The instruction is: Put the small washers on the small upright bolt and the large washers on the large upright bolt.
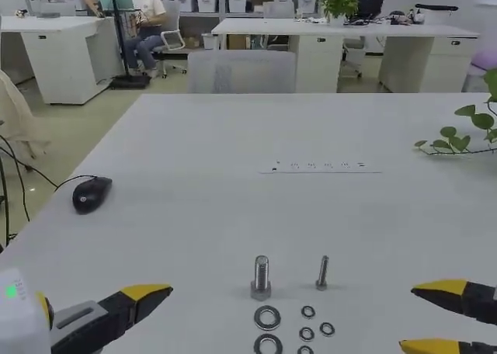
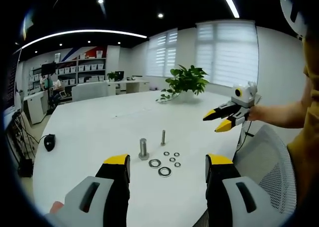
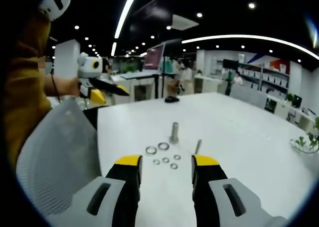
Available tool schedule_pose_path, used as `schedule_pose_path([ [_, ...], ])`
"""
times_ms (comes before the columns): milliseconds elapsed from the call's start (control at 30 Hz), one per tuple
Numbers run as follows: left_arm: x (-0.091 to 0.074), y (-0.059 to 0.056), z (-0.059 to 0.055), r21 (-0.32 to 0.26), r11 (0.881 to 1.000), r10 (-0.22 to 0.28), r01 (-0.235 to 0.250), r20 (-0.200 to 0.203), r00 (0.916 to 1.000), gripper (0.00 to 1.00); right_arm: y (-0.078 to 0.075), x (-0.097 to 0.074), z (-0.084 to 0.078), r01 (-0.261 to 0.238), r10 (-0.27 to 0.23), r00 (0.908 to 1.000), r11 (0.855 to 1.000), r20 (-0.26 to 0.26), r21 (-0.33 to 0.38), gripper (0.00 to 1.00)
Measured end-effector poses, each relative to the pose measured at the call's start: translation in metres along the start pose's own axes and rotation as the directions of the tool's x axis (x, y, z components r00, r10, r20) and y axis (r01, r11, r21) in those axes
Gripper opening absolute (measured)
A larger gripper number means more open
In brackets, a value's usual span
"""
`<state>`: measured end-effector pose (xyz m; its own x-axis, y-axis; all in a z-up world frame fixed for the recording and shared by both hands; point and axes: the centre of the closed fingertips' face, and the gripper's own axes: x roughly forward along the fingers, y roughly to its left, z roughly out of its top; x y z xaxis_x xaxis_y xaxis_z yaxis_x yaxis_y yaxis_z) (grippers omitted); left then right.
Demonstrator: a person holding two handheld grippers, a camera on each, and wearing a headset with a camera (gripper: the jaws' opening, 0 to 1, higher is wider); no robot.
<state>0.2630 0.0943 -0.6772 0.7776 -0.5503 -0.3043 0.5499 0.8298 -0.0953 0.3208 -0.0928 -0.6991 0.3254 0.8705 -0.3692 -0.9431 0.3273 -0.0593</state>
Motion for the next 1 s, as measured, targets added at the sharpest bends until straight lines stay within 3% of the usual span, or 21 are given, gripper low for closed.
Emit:
schedule_pose_path([
  [100, -0.002, 0.007, -0.003, 0.002, 1.0, -0.003, 0.003, -0.003, 1.0, 0.61, 0.001, 0.001, 0.0, -0.007, 0.007, 1.0, 1.0, -0.005, -0.006, 0.41],
  [300, -0.001, 0.0, 0.001, 0.006, 1.0, -0.001, 0.001, 0.005, 1.0, 0.61, 0.002, 0.003, -0.002, -0.019, 0.019, 0.9995, 1.0, -0.024, -0.015, 0.4],
  [367, -0.002, 0.004, -0.003, 0.003, 1.0, -0.001, 0.001, 0.002, 1.0, 0.61, 0.002, 0.004, -0.001, -0.022, 0.021, 0.9994, 1.0, -0.028, -0.018, 0.4],
  [767, 0.001, 0.006, -0.001, 0.011, 1.0, -0.004, 0.004, 0.0, 1.0, 0.61, 0.004, 0.014, 0.0, -0.051, 0.05, 0.998, 0.998, -0.039, -0.024, 0.4],
  [1000, 0.005, -0.004, 0.002, 0.012, 1.0, -0.009, 0.009, -0.007, 0.9999, 0.61, 0.007, 0.016, -0.004, -0.078, 0.076, 0.9948, 0.996, -0.068, -0.037, 0.39],
])
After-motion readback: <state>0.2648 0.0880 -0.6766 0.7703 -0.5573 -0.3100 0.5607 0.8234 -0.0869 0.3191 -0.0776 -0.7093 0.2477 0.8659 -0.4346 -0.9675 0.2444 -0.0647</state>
